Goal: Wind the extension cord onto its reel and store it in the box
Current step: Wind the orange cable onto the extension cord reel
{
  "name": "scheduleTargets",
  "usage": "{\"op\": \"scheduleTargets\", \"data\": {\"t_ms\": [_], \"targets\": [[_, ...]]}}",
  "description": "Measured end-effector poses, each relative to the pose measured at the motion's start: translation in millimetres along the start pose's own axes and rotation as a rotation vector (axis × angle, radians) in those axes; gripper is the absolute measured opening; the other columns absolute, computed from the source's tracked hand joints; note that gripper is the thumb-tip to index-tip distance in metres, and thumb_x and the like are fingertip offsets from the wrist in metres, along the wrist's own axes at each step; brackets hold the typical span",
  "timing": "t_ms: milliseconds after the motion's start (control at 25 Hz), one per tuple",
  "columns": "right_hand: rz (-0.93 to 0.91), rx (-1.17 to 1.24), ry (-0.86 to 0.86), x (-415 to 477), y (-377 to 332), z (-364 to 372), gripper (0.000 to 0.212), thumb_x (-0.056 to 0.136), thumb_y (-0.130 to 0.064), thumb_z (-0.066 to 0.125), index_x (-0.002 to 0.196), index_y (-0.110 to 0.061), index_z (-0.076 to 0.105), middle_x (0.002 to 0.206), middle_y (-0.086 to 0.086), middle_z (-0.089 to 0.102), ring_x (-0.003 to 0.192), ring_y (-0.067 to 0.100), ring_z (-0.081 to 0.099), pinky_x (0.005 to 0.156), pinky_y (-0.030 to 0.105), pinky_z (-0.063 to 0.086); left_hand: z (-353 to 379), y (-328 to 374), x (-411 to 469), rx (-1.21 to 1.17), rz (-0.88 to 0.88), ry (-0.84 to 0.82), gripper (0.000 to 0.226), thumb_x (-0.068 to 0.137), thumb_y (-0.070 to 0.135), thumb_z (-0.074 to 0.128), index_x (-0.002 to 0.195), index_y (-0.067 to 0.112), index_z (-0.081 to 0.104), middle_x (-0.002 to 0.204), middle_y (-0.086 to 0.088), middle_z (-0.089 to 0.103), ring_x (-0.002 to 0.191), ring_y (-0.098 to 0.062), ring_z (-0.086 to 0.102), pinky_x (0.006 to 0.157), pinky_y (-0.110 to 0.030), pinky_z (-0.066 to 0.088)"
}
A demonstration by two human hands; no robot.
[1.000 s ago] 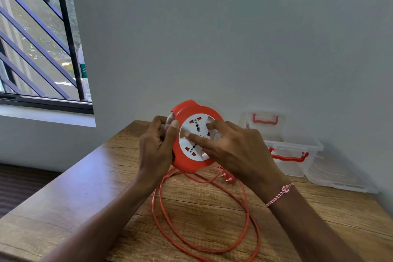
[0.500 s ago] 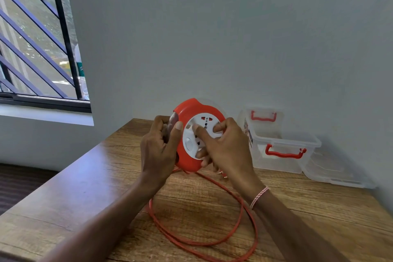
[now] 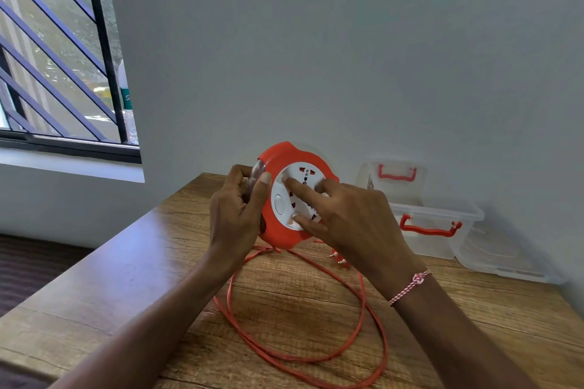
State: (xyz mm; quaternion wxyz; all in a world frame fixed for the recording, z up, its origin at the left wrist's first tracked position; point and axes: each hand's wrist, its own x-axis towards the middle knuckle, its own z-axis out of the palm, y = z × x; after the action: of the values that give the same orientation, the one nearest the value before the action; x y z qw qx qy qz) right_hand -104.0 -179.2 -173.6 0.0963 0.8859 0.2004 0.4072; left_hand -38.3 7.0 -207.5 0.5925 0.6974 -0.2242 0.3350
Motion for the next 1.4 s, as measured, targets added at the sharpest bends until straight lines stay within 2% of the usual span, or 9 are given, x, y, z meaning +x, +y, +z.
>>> {"op": "scheduleTargets", "data": {"t_ms": [160,240,320,440,520,680,920,1200,1400], "targets": [[0.173,0.141,0.097,0.0,-9.6,-2.2,0.067,0.088,-0.067,0.063,0.139,-0.024,0.057,0.096,0.005,0.079,0.073,0.025,0.075,0.065,0.034,0.062,3.6,1.5,-4.7,0.028,0.032,-0.011,0.047,0.099,0.062,0.05,0.095,0.016,0.057,0.07,-0.004,0.068,0.059,-0.025,0.07,0.047,-0.047,0.057],[0.418,0.343,0.166,2.5,-18.1,-1.7,0.065,0.081,-0.07,0.068,0.123,-0.021,0.062,0.091,-0.005,0.074,0.069,0.017,0.072,0.058,0.028,0.061,5.3,3.7,-6.7,0.034,0.053,-0.018,0.053,0.098,0.068,0.049,0.095,0.016,0.056,0.072,-0.002,0.068,0.063,-0.02,0.071,0.049,-0.037,0.059],[0.778,0.778,0.111,5.7,-25.4,-0.5,0.062,0.078,-0.069,0.072,0.113,-0.019,0.058,0.084,-0.014,0.072,0.063,0.012,0.072,0.046,0.021,0.055,6.7,6.2,-8.0,0.054,0.069,-0.026,0.055,0.097,0.072,0.05,0.098,0.017,0.055,0.074,-0.001,0.07,0.063,-0.016,0.073,0.051,-0.035,0.062],[1.132,1.52,-0.007,8.2,-25.3,0.1,0.056,0.085,-0.051,0.077,0.113,-0.008,0.056,0.072,0.01,0.078,0.053,0.021,0.073,0.036,0.023,0.043,5.5,4.0,-6.3,0.088,0.084,0.001,0.039,0.098,0.06,0.052,0.097,0.022,0.054,0.071,-0.003,0.069,0.06,-0.019,0.071,0.048,-0.045,0.058],[0.995,1.38,-0.008,6.6,-21.7,-1.7,0.048,0.089,-0.048,0.075,0.112,-0.009,0.059,0.072,0.007,0.078,0.05,0.016,0.07,0.04,0.022,0.046,2.6,2.5,-2.6,0.074,0.039,0.03,0.038,0.098,0.061,0.051,0.094,0.023,0.054,0.07,-0.006,0.068,0.06,-0.023,0.071,0.049,-0.051,0.058],[0.233,0.265,0.161,-0.1,-5.4,-3.4,0.038,0.095,-0.05,0.065,0.123,-0.024,0.06,0.104,-0.004,0.073,0.066,0.01,0.068,0.055,0.022,0.055,-1.7,1.6,2.8,0.021,-0.041,0.049,0.03,0.095,0.065,0.049,0.095,0.035,0.054,0.083,0.004,0.073,0.068,-0.017,0.076,0.055,-0.046,0.064],[0.068,0.058,-0.005,-0.7,-5.6,-8.5,0.063,0.096,-0.062,0.053,0.151,-0.033,0.046,0.121,0.002,0.075,0.088,0.024,0.076,0.066,0.033,0.059,-1.2,0.8,0.7,0.009,-0.06,-0.013,0.034,0.095,0.065,0.05,0.098,0.032,0.056,0.088,0.008,0.074,0.069,-0.019,0.077,0.057,-0.05,0.064],[0.405,0.292,0.092,2.1,-21.7,-4.0,0.062,0.084,-0.071,0.063,0.126,-0.026,0.057,0.09,-0.002,0.075,0.068,0.016,0.072,0.055,0.026,0.059,1.6,0.9,-4.8,0.036,0.011,-0.056,0.05,0.098,0.062,0.049,0.096,0.012,0.056,0.073,-0.005,0.069,0.062,-0.023,0.071,0.051,-0.051,0.059],[1.117,1.437,-0.001,7.1,-32.8,-3.4,0.052,0.087,-0.055,0.073,0.113,-0.018,0.048,0.07,0.008,0.077,0.051,0.023,0.073,0.033,0.022,0.043,4.7,1.8,-6.4,0.069,0.033,-0.052,0.034,0.097,0.061,0.05,0.093,0.027,0.053,0.072,0.003,0.07,0.063,-0.015,0.074,0.049,-0.044,0.061]]}}
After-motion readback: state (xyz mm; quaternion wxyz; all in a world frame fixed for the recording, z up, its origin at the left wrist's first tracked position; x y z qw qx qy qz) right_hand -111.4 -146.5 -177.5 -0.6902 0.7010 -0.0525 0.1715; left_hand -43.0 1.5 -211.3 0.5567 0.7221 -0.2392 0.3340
